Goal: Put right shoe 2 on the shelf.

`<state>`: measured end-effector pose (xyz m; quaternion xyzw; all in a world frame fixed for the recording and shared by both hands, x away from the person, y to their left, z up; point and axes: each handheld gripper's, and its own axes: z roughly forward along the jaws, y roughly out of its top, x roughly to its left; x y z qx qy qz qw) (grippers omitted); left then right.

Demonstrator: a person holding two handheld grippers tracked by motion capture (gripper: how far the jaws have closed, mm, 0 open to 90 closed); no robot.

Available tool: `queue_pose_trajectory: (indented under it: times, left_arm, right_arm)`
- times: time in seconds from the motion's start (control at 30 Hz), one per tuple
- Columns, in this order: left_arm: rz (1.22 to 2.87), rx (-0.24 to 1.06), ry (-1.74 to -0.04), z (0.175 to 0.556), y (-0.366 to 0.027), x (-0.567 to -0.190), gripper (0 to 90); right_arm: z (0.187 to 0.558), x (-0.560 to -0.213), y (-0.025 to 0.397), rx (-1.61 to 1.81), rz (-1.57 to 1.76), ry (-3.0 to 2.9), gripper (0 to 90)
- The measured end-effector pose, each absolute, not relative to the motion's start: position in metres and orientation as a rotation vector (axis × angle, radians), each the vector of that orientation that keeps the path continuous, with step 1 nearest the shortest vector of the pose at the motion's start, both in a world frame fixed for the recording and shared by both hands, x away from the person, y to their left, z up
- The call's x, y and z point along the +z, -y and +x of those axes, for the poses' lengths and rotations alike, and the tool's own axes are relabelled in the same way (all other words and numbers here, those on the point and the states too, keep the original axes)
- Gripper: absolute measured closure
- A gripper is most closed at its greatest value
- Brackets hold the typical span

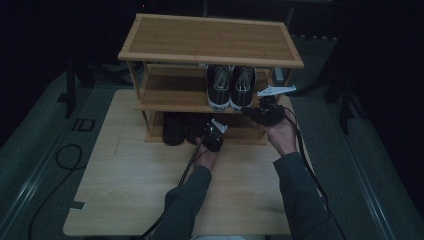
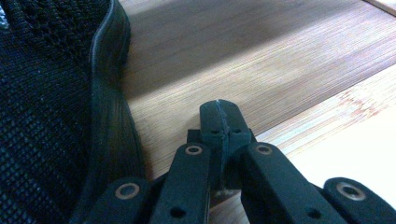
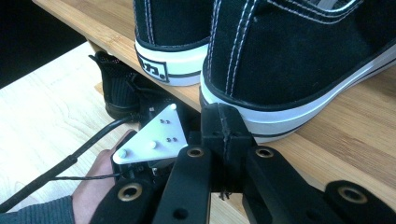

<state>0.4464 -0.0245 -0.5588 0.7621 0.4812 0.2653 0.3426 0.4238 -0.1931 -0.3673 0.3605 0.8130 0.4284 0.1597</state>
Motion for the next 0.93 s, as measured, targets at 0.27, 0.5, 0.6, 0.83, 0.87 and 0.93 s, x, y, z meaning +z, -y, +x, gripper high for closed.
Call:
queue_pose_trajectory:
  times: [0.27, 0.5, 0.6, 0.83, 0.87, 0.93]
  left_arm:
    - [1.987, 0.689, -1.249, 0.446, 0.024, -0.559, 90.0]
    - [1.990, 0.690, -1.247, 0.446, 0.024, -0.558, 90.0]
    - [1.991, 0.693, -1.248, 0.446, 0.024, -0.558, 90.0]
    - [1.992, 0.695, -1.249, 0.446, 0.025, -0.558, 90.0]
    - [1.992, 0.694, -1.248, 0.446, 0.025, -0.558, 90.0]
    - [1.994, 0.696, -1.246, 0.446, 0.025, -0.559, 90.0]
  right_arm:
    - [0.414, -0.370, 0.209, 1.254, 1.044, -2.303, 87.0]
    - [0.407, -0.371, 0.220, 1.243, 1.054, -2.285, 86.7]
    - [0.406, -0.374, 0.225, 1.237, 1.069, -2.284, 86.5]
    - [0.408, -0.387, 0.229, 1.181, 1.102, -2.298, 86.3]
    - [0.409, -0.390, 0.229, 1.172, 1.110, -2.302, 86.3]
    - [0.409, -0.390, 0.229, 1.170, 1.111, -2.302, 86.3]
